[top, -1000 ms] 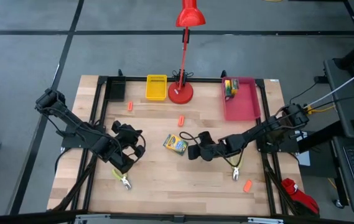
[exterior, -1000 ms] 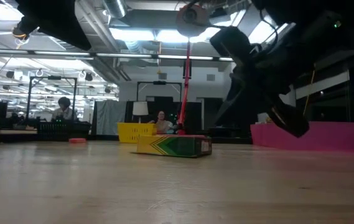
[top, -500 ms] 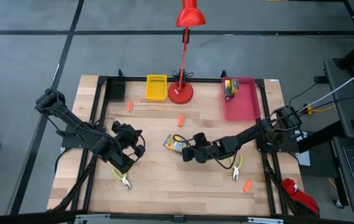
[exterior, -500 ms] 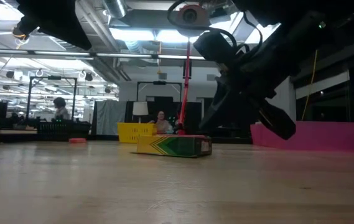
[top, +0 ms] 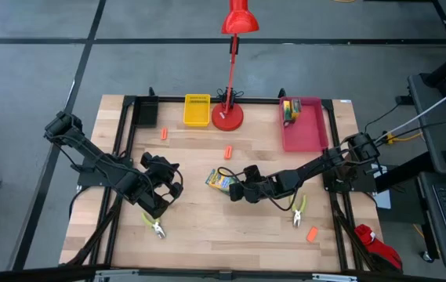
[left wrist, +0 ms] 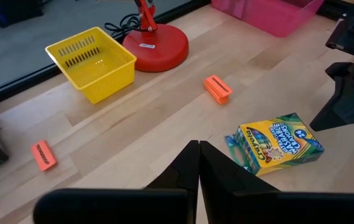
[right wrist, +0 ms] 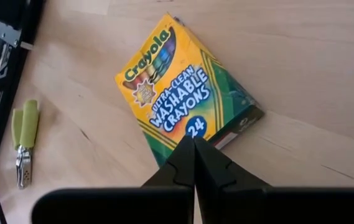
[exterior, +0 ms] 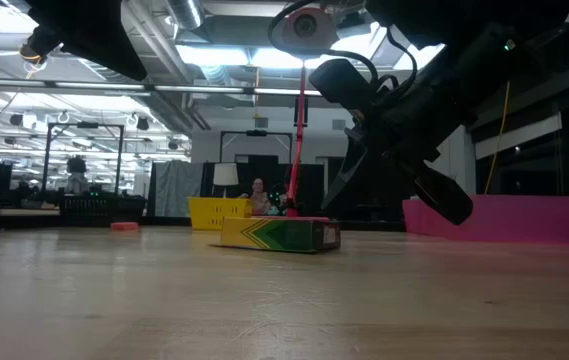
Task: Pick & Place School Supplies
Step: Put the yellow crayon box into the red bin
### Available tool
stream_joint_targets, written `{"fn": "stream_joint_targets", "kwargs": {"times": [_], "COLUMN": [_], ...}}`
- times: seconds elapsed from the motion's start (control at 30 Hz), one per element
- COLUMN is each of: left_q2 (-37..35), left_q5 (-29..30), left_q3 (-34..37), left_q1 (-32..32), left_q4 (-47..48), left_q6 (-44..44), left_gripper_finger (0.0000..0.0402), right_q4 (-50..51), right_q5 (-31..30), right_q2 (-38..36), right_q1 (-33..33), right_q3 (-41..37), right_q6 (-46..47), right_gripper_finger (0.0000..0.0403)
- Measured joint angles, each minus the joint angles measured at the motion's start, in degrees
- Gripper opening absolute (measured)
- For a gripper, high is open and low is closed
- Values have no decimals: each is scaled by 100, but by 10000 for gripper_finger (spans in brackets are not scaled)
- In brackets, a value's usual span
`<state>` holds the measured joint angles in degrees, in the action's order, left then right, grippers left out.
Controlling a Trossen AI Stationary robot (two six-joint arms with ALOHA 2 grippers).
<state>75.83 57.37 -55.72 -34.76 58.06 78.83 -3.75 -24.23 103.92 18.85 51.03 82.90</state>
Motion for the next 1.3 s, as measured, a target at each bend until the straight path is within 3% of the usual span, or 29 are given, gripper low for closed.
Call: {"fn": "stream_joint_targets", "kwargs": {"times": [0.37, 1.03, 1.3], "left_q2": [0, 0, 0], "left_q5": [1, 2, 2], "left_q3": [0, 0, 0], "left_q1": [0, 0, 0], "left_q4": [1, 14, 66], "left_q6": [-55, -55, -114], "left_gripper_finger": [5, 7, 3], "right_q4": [122, 244, -66], "right_q5": [90, 393, 391], "right_q2": [0, -4, -9], "right_q1": [-16, -102, -105], "right_q3": [0, -2, 0], "right_q6": [-32, 1510, 1577], "right_gripper_finger": [0, 0, 0]}}
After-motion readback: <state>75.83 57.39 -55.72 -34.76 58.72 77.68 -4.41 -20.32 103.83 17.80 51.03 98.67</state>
